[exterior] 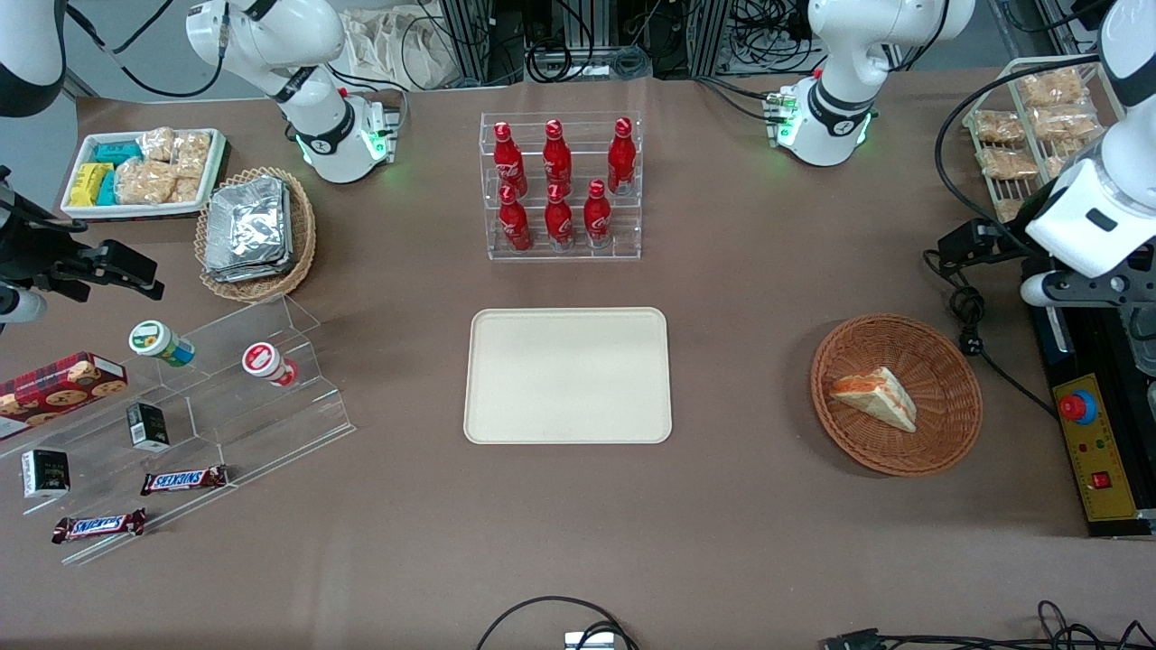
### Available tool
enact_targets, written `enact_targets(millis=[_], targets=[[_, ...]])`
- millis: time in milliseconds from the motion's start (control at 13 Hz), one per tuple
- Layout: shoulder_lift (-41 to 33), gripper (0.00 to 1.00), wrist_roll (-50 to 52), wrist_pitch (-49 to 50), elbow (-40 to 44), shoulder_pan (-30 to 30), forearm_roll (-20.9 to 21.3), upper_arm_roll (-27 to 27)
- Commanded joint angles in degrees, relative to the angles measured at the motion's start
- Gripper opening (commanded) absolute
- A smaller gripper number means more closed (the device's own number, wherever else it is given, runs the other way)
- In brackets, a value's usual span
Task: Place sandwich from basket to tray
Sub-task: 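Move the left gripper down over the wrapped sandwich in the wicker basket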
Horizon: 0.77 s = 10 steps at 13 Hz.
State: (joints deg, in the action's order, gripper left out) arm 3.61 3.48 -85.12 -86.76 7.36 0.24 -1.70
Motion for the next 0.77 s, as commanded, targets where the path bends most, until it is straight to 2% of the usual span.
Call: enact_targets(millis=[0,231,462,692], targets=[[0.70,1.00,-0.76,1.09,1.95,0.11,0.20,-0.23],[1.74,1.00,1.16,1.01,1.95,0.02,0.11,-0.50],[5.52,1.00,25.80,-3.01,1.25,0.02,0.11,-0.41],[9.74,1.00,39.55,-8.03,-0.50,0.02,0.02,-0.59]])
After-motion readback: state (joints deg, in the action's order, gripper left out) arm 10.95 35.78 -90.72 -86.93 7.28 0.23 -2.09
